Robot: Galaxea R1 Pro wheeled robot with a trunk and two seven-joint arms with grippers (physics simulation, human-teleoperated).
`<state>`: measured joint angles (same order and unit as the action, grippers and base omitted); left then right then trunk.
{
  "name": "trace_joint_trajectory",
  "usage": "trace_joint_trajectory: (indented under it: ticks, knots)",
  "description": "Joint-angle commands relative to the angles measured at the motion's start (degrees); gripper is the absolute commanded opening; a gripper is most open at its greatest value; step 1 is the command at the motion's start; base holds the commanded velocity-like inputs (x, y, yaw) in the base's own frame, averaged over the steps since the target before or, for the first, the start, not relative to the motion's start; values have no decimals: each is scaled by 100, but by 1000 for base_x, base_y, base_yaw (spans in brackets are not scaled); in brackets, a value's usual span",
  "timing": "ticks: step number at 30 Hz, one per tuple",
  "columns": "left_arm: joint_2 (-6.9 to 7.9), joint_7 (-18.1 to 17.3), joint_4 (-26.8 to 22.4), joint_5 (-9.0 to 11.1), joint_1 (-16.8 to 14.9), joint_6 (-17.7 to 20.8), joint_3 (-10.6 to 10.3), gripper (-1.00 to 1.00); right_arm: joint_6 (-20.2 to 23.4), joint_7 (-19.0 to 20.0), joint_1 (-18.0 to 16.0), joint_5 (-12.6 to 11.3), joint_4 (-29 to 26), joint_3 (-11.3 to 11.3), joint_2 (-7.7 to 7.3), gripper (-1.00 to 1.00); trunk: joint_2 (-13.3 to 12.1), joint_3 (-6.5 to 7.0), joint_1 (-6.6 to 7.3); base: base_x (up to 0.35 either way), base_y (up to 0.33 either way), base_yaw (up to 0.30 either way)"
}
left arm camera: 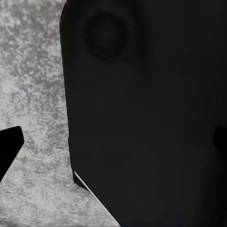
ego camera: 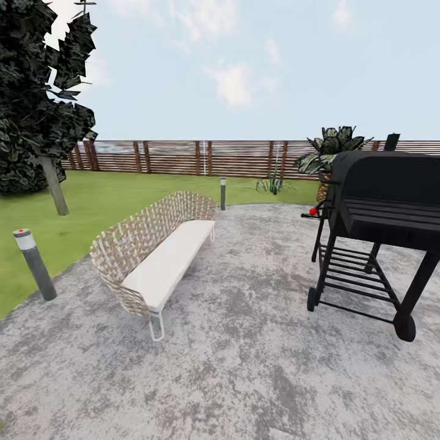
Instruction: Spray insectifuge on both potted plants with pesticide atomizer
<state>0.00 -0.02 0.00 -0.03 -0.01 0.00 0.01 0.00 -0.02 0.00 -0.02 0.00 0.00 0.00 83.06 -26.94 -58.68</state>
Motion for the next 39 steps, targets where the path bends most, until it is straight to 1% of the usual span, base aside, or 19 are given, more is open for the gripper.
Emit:
trace_joint_trajectory:
  ticks: [1,2,4,8,11,24,28,29,31,32,33,34,37,38,39]
  knots:
    - [0,2,0,3,1,0,-1,100,0,2,0,2,0,0,0,100,2,1,-5,0,0,0]
    - [29,-7,-17,7,10,-17,6,100,-25,-7,27,-7,-12,9,-20,100,2,1,-5,0,0,0]
    - [28,-9,-17,8,10,-17,7,100,-25,-7,27,-7,-10,9,-17,100,2,1,-5,0,0,0]
    - [157,-7,-130,11,140,-13,15,100,-101,-8,11,-14,-2,9,-4,100,2,1,-5,0,0,0]
    - [237,-7,-140,11,155,-17,17,100,-122,-7,9,-14,0,17,0,100,2,1,-5,0,0,0]
    - [230,-7,-174,11,159,-18,24,100,-193,-7,9,-15,0,17,-4,100,2,1,-5,0,0,0]
    - [216,-11,-214,11,158,-26,12,100,-200,-7,9,-16,0,10,-7,100,2,1,-5,0,0,0]
    - [219,-30,-290,11,156,-31,10,100,-201,-7,9,-16,-2,9,-7,100,2,1,-5,0,0,0]
    - [231,-72,-736,11,141,9,9,100,-202,-7,9,-16,-12,0,-19,100,2,1,-5,0,0,0]
    - [218,-87,-1129,2,137,57,8,100,-203,-11,9,-16,-70,-4,-53,100,2,1,-5,0,0,0]
    - [206,-93,-1416,-4,135,131,8,100,-198,-33,9,-19,-209,-6,-75,100,2,1,-5,0,0,0]
    - [186,-98,-1839,-9,127,313,8,100,-158,-47,9,-20,-532,-7,-94,100,2,1,-5,0,0,0]
    - [123,-109,-2769,-18,99,866,8,100,-112,-36,9,-22,-1274,-10,-109,100,2,1,-5,0,0,0]
    - [104,-111,-3298,-21,90,1199,6,100,-104,-50,9,-29,-1584,-20,-116,100,2,1,-5,0,0,0]
    - [76,-115,-4004,-23,68,1658,-2,100,-94,-56,-1,-45,-2030,-29,-141,100,2,1,-5,0,0,0]
